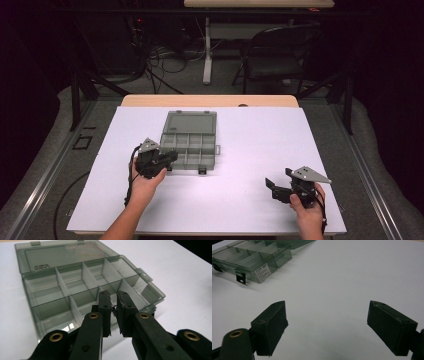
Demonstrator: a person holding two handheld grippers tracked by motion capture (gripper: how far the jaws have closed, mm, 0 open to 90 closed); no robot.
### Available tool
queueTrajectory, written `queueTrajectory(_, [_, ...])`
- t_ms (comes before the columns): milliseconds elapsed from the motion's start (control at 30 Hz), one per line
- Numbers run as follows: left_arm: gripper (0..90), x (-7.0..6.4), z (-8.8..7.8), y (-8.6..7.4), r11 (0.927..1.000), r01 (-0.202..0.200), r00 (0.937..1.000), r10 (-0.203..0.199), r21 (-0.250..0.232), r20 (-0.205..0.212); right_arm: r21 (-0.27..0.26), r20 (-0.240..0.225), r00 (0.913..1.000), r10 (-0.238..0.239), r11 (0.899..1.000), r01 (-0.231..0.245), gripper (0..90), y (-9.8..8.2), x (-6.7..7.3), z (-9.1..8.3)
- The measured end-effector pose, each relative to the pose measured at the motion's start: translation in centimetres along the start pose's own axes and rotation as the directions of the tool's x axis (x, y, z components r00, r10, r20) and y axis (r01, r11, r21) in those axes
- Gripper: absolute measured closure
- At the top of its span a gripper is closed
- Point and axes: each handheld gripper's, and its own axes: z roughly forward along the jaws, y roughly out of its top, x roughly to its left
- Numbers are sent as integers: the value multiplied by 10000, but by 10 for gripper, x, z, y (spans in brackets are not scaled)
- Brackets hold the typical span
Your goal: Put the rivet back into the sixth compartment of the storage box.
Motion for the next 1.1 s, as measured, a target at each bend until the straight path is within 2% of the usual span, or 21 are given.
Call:
queueTrajectory(167, [825,5,3,-2,9999,127,9998,-126,77,-136,112,17,10000,5,9999,-6,156,0,0,-1])
queueTrajectory(200, [825,6,4,-3,9999,148,9996,-147,40,-224,-101,55,10000,16,9999,-16,156,0,0,1])
queueTrajectory(233, [825,6,4,-3,9999,148,9996,-147,40,-224,-101,55,10000,16,9999,-16,156,0,0,1])
queueTrajectory(433, [825,4,15,-4,9996,-128,9991,138,257,-412,49,2,10000,31,10000,-31,156,0,0,1])
queueTrajectory(467, [825,4,18,-5,9992,-201,9986,217,337,-484,221,4,10000,10,9998,-10,156,0,0,0])
queueTrajectory(500, [825,4,21,-5,9986,-263,9984,286,467,-492,-90,40,10000,61,9999,-60,156,-1,1,2])
queueTrajectory(567, [825,4,24,-7,9988,-139,9982,166,460,-574,65,-4,10000,19,10000,-19,156,0,1,1])
queueTrajectory(633, [825,4,25,-7,9985,-124,9983,154,530,-559,-61,51,10000,63,10000,-63,156,-1,1,2])
queueTrajectory(667, [825,5,27,-8,9987,-135,9978,166,498,-635,182,38,10000,51,9998,-51,156,-1,0,1])
queueTrajectory(733, [825,5,26,-7,9985,-130,9978,165,536,-646,14,54,10000,73,10000,-73,156,-1,0,2])
queueTrajectory(833, [823,5,25,-7,9986,-102,9984,131,519,-559,31,31,10000,76,10000,-76,156,-1,1,2])
queueTrajectory(900, [788,5,25,-7,9991,-71,9985,93,411,-532,54,37,10000,79,10000,-79,156,-1,0,2])
queueTrajectory(967, [768,4,23,-7,9994,-36,9995,47,349,-300,45,39,10000,67,10000,-67,156,-1,0,2])
queueTrajectory(1000, [715,4,21,-6,9996,-56,9997,62,271,-220,-34,40,10000,88,10000,-88,156,-1,1,2])
queueTrajectory(1100, [665,5,20,-5,9999,85,9997,-81,142,-245,125,-2,10000,78,9999,-78,156,-1,0,1])
